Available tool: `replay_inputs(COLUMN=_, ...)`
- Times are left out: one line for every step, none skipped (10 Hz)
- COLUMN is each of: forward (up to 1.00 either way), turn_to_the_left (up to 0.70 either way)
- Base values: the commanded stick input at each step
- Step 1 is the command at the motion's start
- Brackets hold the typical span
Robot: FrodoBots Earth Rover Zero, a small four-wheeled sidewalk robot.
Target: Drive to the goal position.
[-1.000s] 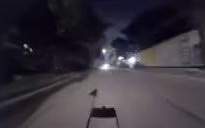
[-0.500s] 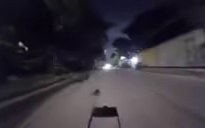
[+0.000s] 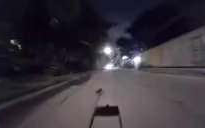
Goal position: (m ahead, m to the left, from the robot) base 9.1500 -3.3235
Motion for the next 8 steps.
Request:
replay_inputs(forward=0.70, turn_to_the_left=0.00)
replay_inputs(forward=0.70, turn_to_the_left=0.00)
replay_inputs(forward=0.70, turn_to_the_left=0.00)
replay_inputs(forward=0.70, turn_to_the_left=0.00)
replay_inputs(forward=0.70, turn_to_the_left=0.00)
replay_inputs(forward=0.70, turn_to_the_left=-0.20)
replay_inputs(forward=0.70, turn_to_the_left=-0.35)
replay_inputs(forward=0.70, turn_to_the_left=-0.35)
